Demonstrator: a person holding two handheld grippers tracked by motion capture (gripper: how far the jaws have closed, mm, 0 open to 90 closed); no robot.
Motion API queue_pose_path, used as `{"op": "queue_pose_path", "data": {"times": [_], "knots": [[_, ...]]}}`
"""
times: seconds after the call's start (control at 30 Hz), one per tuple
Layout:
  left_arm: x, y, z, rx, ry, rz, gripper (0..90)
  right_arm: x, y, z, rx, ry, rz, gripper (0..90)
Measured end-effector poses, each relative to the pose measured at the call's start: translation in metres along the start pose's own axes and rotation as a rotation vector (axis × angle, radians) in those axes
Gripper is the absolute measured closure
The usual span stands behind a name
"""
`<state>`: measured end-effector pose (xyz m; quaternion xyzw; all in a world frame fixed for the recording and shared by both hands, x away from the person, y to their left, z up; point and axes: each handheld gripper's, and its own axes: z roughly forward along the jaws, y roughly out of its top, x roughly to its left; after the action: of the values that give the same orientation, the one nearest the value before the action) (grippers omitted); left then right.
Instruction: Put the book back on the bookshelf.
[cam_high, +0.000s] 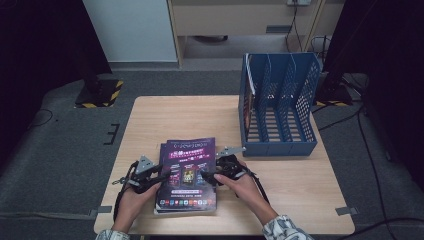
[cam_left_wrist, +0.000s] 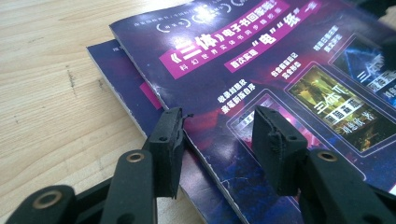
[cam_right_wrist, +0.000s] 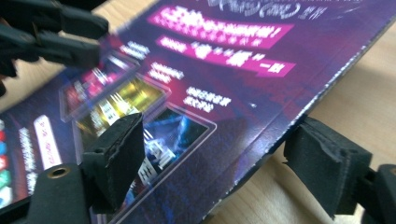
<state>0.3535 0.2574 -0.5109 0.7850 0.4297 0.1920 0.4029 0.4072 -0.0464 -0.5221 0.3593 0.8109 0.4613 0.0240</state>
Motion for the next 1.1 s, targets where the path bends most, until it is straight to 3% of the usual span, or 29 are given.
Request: {"op": "queue_pose_path", "data": {"times": [0.1, 0.23, 0.6, 0.8, 1.1], "knots": [[0.001, -0.001, -0.001, 0.0, 0.0, -0.003, 53.2, 0.004, 0.008, -0.006, -0.032, 0.011, -0.009, 23.1], [0.003, -0.001, -0.001, 0.003, -0.009, -0.009, 53.1, 0.005, 0.021, -0.007, -0.033, 0.026, -0.032, 24.7], [0.005, -0.002, -0.001, -0.001, -0.016, -0.02, 52.7, 0.005, 0.053, 0.012, 0.007, 0.036, -0.038, 25.6], [0.005, -0.002, -0.001, -0.006, -0.018, -0.026, 52.5, 0.008, 0.058, 0.024, 0.047, 0.037, -0.027, 23.6], [0.005, -0.003, -0.001, -0.011, -0.019, -0.032, 52.4, 0.014, 0.062, 0.035, 0.057, 0.022, -0.02, 22.3]]}}
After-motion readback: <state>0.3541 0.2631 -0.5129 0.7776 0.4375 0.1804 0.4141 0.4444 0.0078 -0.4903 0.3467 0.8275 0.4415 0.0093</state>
